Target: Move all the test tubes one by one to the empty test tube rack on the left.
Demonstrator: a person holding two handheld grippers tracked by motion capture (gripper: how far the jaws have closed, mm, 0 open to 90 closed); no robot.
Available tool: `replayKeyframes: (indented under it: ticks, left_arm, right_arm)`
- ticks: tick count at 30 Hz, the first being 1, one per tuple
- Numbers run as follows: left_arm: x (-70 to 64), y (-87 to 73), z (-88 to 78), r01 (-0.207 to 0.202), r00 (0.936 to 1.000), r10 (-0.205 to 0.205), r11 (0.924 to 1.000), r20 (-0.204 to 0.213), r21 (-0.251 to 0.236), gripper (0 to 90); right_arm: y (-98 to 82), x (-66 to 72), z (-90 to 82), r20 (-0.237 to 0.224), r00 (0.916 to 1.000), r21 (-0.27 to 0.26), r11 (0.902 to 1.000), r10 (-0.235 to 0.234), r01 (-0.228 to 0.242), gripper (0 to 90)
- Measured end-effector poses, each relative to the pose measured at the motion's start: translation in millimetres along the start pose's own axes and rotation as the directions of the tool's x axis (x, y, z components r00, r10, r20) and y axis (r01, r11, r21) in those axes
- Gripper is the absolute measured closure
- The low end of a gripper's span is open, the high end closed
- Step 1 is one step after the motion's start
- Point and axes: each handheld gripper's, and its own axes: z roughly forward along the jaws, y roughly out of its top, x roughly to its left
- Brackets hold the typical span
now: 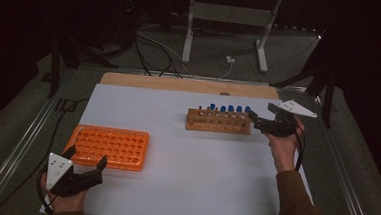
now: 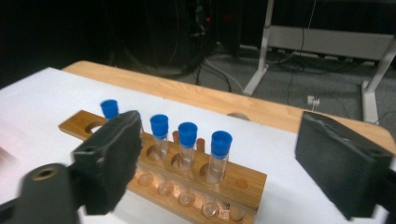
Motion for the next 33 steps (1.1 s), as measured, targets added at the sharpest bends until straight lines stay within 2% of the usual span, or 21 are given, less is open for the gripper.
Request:
replayKeyframes:
  ticks: [3,6,9,12,13,14,20,23,26,30,33]
  left_arm:
    - [-0.9,-0.1,0.7,-0.002,1.0,0.002,1.0,0.003,0.002,0.5]
    - [-0.6,0.0,0.2,-0.002,1.0,0.002,1.0,0.002,0.0,0.5]
    - [0.8,-0.2,-0.3,0.006,1.0,-0.006,1.0,-0.001,-0.001,0.5]
    - [1.5,-0.2,-0.5,0.009,1.0,-0.009,1.0,0.001,-0.002,0.5]
    - [1.4,-0.2,-0.5,0.009,1.0,-0.009,1.0,0.002,-0.003,0.5]
    - [1.2,-0.2,-0.6,0.007,1.0,-0.007,1.0,0.002,-0.001,0.5]
    - [0.6,-0.4,-0.8,0.008,1.0,-0.008,1.0,0.003,-0.002,0.5]
    - [1.1,-0.5,-1.4,0.011,0.9999,-0.011,0.9999,0.001,-0.003,0.5]
    - [1.4,-0.6,-1.8,0.014,0.9999,-0.014,0.9999,0.002,-0.005,0.5]
    - [1.0,-0.7,-1.8,0.01,0.9999,-0.01,0.9999,0.001,-0.002,0.5]
    - [0.7,-0.8,-1.4,0.009,1.0,-0.009,1.0,0.003,-0.001,0.5]
  right_arm:
    - [-2.1,-0.4,10.3,0.004,1.0,0.028,0.9996,-0.001,0.001,21.2]
    - [-6.4,-2.5,20.9,0.014,0.9995,0.049,0.9984,0.03,-0.03,29.3]
    - [-11.0,-5.2,30.2,-0.005,0.9968,0.053,0.9954,0.08,-0.08,39.3]
    - [-14.4,-5.6,39.4,0.005,0.9958,0.074,0.9931,0.092,-0.092,49.8]
    - [-14.4,-5.6,39.4,0.005,0.9958,0.074,0.9931,0.092,-0.092,49.8]
    - [-16.4,-5.6,43.6,0.018,0.9949,0.083,0.9914,0.1,-0.101,53.8]
    - [-20.5,-5.0,51.7,0.018,0.9941,0.094,0.9896,0.107,-0.108,60.6]
    - [-24.6,-4.2,58.0,0.026,0.9937,0.123,0.9862,0.109,-0.111,65.7]
    - [-26.7,-4.2,60.2,0.023,0.9932,0.129,0.9849,0.114,-0.116,69.1]
    - [-29.2,-0.7,64.6,0.041,0.9955,0.144,0.9853,0.086,-0.091,76.2]
    - [-28.7,-0.1,64.2,0.049,0.9951,0.139,0.986,0.087,-0.093,76.7]
